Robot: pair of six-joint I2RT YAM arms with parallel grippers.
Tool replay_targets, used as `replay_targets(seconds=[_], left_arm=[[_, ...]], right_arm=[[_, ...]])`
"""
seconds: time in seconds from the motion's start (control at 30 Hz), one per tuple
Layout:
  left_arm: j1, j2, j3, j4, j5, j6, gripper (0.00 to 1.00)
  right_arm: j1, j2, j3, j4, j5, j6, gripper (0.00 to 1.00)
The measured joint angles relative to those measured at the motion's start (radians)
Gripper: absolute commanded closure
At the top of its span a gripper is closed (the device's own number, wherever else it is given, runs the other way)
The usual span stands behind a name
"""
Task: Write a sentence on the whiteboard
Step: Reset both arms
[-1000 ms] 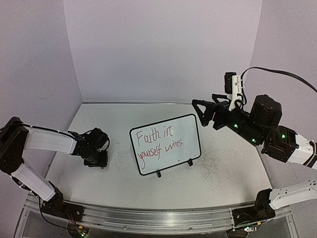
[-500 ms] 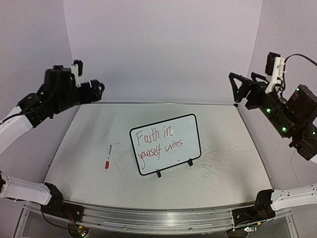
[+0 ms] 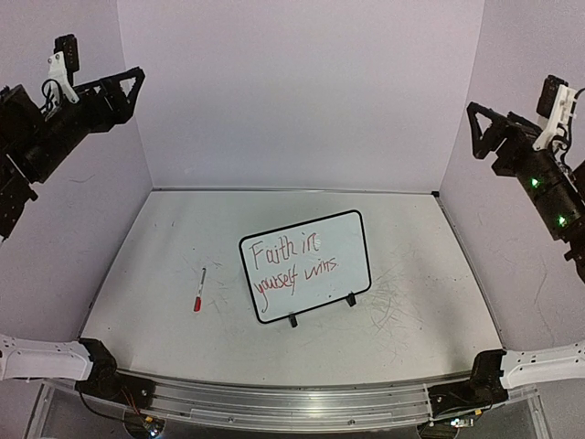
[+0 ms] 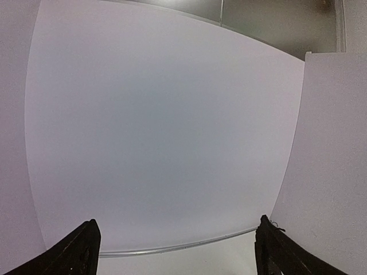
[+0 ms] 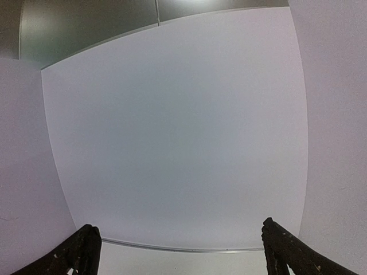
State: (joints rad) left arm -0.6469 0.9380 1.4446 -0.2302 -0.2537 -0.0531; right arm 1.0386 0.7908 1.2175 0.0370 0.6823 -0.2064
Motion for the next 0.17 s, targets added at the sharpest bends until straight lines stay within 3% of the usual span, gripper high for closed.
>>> replay_targets(seconds=[0.17], left_arm=[[0.0, -0.037, -0.037, 0.005, -0.001, 0.012, 0.05]], right_arm=[[0.0, -0.006, -0.005, 0.015, 0.005, -0.005, 0.02]])
